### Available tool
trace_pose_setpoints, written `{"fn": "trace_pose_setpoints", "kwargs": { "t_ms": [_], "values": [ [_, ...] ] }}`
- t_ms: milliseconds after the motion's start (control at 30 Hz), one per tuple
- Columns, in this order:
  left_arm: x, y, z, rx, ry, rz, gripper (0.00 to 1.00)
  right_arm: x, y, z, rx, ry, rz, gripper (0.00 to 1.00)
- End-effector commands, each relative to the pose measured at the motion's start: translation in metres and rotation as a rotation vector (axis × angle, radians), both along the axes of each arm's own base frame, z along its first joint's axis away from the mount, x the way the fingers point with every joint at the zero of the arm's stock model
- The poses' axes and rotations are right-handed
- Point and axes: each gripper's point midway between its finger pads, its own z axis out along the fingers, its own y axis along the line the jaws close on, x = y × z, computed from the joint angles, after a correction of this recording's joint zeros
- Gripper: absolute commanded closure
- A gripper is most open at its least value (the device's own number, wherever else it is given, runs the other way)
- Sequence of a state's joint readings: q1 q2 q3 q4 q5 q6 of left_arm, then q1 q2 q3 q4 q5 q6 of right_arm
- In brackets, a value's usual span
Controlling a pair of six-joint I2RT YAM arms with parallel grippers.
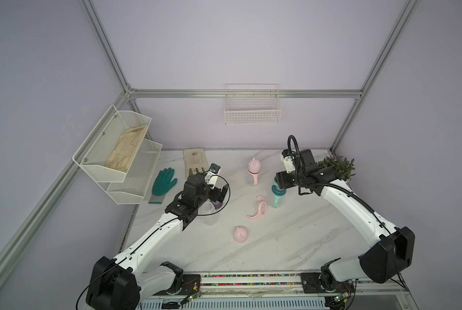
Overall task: Assemble the baby bottles
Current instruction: Close the lid on the baby bottle.
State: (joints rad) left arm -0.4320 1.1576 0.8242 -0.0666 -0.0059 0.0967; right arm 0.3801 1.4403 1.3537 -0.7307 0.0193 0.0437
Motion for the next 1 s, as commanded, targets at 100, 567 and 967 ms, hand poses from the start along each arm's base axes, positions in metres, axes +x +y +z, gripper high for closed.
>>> {"fn": "trace_pose_setpoints", "kwargs": {
  "t_ms": [100,567,967],
  "values": [
    [0.010,-0.010,0.039,-0.053,-0.085,-0.033,0.00,0.023,-0.005,0.005,0.004,-0.051,-0.031,0.28],
    [0.008,-0.006,0.037,-0.025,-0.089,-0.025,0.00,0.037,-0.002,-0.022,0.067,0.043,-0.100,0.09],
    [0.008,-0.005,0.034,-0.002,-0.085,-0.028,0.00,0.043,-0.008,-0.036,0.145,0.109,-0.181,0.12]
  ]
}}
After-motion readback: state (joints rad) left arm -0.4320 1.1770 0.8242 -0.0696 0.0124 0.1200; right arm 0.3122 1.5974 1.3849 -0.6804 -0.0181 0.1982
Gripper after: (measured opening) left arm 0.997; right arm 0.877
